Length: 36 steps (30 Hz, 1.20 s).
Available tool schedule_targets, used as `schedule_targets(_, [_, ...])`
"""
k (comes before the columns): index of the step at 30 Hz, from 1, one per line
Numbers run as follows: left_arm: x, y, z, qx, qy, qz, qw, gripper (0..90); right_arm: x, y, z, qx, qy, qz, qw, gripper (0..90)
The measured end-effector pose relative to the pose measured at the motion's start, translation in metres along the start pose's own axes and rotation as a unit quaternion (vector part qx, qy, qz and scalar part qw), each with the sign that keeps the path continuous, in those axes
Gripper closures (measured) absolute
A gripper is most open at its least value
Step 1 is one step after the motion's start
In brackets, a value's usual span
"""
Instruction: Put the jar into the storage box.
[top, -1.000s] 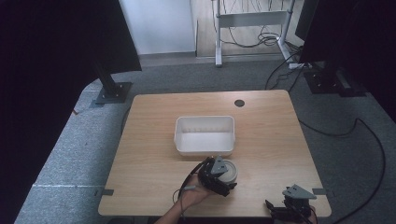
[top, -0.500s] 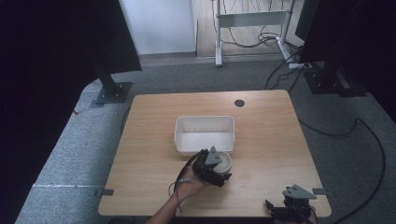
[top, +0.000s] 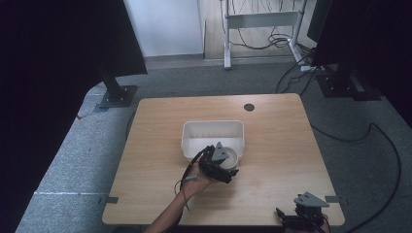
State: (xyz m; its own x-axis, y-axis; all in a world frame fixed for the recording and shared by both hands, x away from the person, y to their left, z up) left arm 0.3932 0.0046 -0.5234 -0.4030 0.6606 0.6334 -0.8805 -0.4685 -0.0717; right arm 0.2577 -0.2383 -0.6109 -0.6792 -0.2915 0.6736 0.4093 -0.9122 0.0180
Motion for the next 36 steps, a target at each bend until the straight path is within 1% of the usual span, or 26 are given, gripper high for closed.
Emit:
schedule_targets(10, [-0.005, -0.015, 0.004, -0.001, -0.003, 0.013, 0.9999, 9.5, 0.000, 0.000, 0.000, 0.000, 0.000, 0.000, 1.0000, 2.4])
schedule_targets(17, [-0.009, -0.026, 0.006, 0.005, -0.002, 0.024, 0.9997, 9.5, 0.000, 0.000, 0.000, 0.000, 0.000, 0.000, 1.0000, 2.4])
schedule_targets(18, [-0.010, -0.030, 0.008, 0.009, -0.001, 0.026, 0.9996, 9.6, 0.000, 0.000, 0.000, 0.000, 0.000, 0.000, 1.0000, 2.4])
schedule_targets(22, [-0.012, -0.035, 0.010, 0.009, 0.000, 0.032, 0.9994, 9.6, 0.000, 0.000, 0.000, 0.000, 0.000, 0.000, 1.0000, 2.4])
schedule_targets(24, [-0.013, -0.038, 0.011, 0.010, 0.000, 0.038, 0.9992, 9.6, 0.000, 0.000, 0.000, 0.000, 0.001, 0.000, 1.0000, 2.4])
schedule_targets(25, [-0.015, -0.042, 0.013, 0.015, 0.001, 0.043, 0.9990, 9.6, 0.000, 0.000, 0.000, 0.000, 0.001, 0.000, 1.0000, 2.4])
schedule_targets(28, [-0.017, -0.045, 0.014, 0.019, 0.002, 0.046, 0.9988, 9.6, 0.000, 0.000, 0.000, 0.000, 0.001, 0.000, 1.0000, 2.4])
schedule_targets(36, [-0.025, -0.059, 0.014, 0.027, 0.002, 0.064, 0.9975, 9.6, 0.000, 0.000, 0.000, 0.000, 0.001, 0.001, 1.0000, 2.4])
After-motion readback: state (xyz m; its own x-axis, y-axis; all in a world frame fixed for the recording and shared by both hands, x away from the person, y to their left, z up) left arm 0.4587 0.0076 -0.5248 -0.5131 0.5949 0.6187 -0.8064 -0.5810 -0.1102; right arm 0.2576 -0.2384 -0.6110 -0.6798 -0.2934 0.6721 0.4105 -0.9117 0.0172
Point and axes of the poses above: each handheld gripper's, and its own axes: x roughly backward along the jaws, z roughly out of its top, y roughly to its right, the point moved 7 cm from there along -x, roughly forward along the jaws, and after that the axes turned 3 degrees about -z, right-handed, at the moved point
